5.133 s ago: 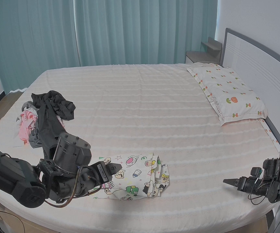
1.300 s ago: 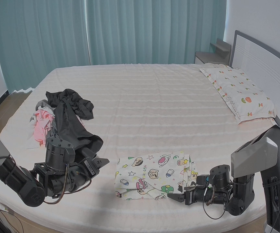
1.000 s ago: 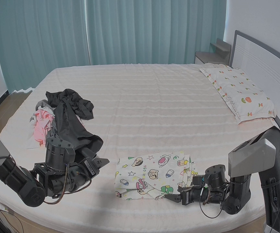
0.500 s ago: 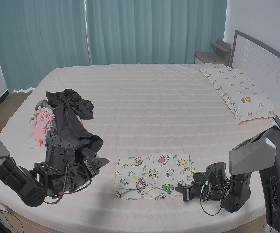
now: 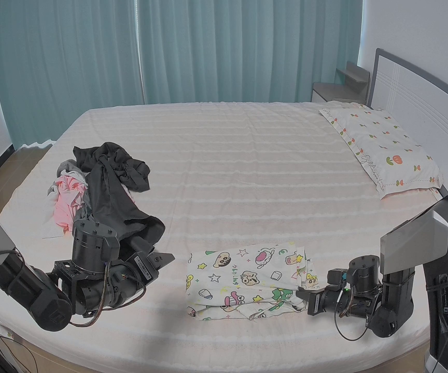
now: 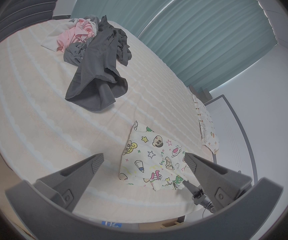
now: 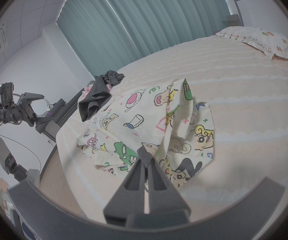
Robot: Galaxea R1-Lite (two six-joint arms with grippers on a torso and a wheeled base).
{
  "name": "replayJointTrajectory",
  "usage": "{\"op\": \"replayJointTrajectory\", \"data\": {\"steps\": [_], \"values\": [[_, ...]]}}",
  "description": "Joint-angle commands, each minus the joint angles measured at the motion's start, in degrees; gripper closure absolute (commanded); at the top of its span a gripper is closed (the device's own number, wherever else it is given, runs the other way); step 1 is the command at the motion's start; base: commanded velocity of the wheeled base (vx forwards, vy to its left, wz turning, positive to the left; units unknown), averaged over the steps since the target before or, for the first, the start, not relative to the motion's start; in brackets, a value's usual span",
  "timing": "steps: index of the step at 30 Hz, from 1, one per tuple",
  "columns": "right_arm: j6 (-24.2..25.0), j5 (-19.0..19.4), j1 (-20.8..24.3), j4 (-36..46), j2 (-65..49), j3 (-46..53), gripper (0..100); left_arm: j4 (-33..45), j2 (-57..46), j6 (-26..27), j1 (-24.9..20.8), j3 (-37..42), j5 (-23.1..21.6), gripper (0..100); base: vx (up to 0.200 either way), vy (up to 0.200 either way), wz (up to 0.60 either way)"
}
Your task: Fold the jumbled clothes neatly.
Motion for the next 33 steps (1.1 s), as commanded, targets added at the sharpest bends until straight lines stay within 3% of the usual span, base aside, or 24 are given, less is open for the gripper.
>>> {"op": "replayJointTrajectory", "data": {"steps": [1, 23, 24, 33], "values": [[0.3, 1.1, -0.7, -1.0, -4.1, 0.6, 100, 0.0, -0.2, 0.0, 0.0, 0.0, 0.0, 0, 0.000, 0.000, 0.00], [0.0, 1.4, -2.2, 0.4, -2.9, 4.7, 100, 0.0, -0.2, 0.0, 0.0, 0.0, 0.0, 0, 0.000, 0.000, 0.00], [0.0, 1.4, -2.2, -0.3, -3.0, 5.0, 0, 0.1, -0.2, 0.0, 0.0, -0.1, 0.0, 0, 0.000, 0.000, 0.00], [0.5, 1.3, -4.9, -1.0, -7.9, 0.5, 0, 0.0, -0.1, -0.1, 0.0, 0.0, 0.0, 0, 0.000, 0.000, 0.00]]}}
